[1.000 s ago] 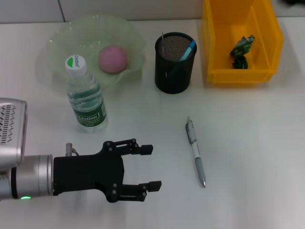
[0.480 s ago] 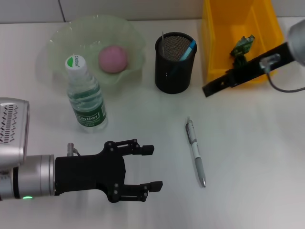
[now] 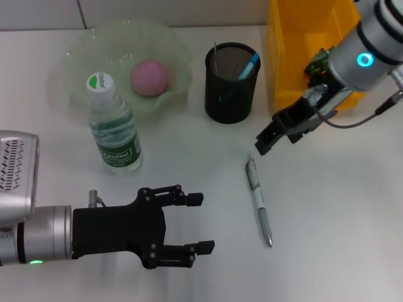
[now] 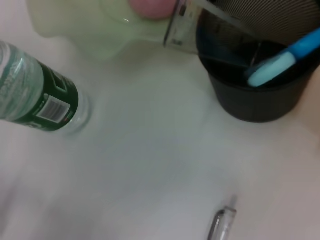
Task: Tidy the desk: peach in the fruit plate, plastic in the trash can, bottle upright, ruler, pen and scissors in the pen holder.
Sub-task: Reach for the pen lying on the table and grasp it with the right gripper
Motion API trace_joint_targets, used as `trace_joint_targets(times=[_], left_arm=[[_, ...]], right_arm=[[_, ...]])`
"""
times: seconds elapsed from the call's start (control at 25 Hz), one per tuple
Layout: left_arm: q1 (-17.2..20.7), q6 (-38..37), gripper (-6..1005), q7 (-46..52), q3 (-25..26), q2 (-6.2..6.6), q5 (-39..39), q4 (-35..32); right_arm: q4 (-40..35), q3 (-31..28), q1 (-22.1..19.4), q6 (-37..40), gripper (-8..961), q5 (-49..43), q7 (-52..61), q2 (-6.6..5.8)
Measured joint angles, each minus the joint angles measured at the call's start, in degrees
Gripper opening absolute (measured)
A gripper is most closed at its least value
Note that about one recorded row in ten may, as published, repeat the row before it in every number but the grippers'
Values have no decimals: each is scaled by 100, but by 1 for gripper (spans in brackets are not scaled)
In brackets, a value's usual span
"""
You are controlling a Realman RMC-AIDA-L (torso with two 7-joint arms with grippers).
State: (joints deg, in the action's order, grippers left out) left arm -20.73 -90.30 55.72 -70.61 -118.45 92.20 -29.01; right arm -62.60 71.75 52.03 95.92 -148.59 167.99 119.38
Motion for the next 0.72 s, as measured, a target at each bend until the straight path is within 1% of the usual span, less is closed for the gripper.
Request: trace_joint_targets(times=[0.04,0.08,0.12,0.2,0.28,0.72], left_arm=[[0,0,798,0,0,0,0,0],[8,15,798,-39,1,-2,0,7],[11,16,798,-42,0,-3,0,8],[16,24,798,-51,3,-3,0,9],[28,36,798,-64,13,0,0,10],[67,72,798,-77,3,2,0,10]], right_arm=[[131,12,64,-43,720,-3,22,2],[427,29,203,-109,720,-37,42,3],[427,29,203,-109,719,-37,42,3],[704,35,352,-171,718,-123,51,2],[953,197,486,-303,716,-298,98,11],[1515,597,676,-860,709,-305,137,47]])
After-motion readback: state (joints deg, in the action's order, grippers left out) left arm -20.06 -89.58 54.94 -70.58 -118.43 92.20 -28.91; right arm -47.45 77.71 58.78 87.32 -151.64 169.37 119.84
